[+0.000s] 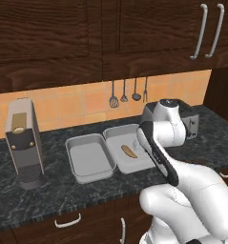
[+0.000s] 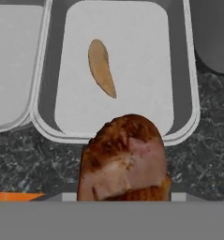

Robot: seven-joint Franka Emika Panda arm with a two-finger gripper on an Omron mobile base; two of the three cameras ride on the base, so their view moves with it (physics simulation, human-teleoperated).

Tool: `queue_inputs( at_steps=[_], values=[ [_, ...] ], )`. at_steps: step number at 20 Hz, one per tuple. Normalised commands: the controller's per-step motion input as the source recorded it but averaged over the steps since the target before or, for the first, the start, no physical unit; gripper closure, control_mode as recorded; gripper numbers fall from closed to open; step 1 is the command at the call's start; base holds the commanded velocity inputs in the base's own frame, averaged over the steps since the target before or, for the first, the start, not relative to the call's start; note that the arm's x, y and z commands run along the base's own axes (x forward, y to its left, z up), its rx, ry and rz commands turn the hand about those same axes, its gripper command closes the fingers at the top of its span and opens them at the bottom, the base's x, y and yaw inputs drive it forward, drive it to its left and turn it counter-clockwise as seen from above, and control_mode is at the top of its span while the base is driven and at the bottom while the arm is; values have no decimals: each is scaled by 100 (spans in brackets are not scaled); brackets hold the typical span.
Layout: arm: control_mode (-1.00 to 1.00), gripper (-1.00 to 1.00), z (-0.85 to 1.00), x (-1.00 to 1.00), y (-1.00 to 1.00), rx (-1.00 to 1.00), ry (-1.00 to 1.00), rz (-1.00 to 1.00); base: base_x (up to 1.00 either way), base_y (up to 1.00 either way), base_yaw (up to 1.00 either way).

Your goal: Place one sweet potato and one chicken drumstick in each tupperware on the nearby counter, to pack two identical lunches.

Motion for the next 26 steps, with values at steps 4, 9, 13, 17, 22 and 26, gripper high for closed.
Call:
queue_inputs(
  at_steps=[4, 9, 13, 17, 22, 26],
  values=[
    [-100, 100, -38, 100, 0, 0, 38, 1, 0, 0, 0],
    [-100, 100, -46, 97, 0, -1, 23, 1, 0, 0, 0],
    [-100, 100, -54, 92, 0, -2, 0, 0, 0, 0, 0],
    [-100, 100, -76, 95, 0, 0, 3, 1, 0, 0, 0],
    [-100, 100, -70, 39, 0, 0, 4, 2, 0, 0, 0],
    [-100, 100, -4, -19, 2, 0, -6, 0, 0, 0, 0]
  ],
)
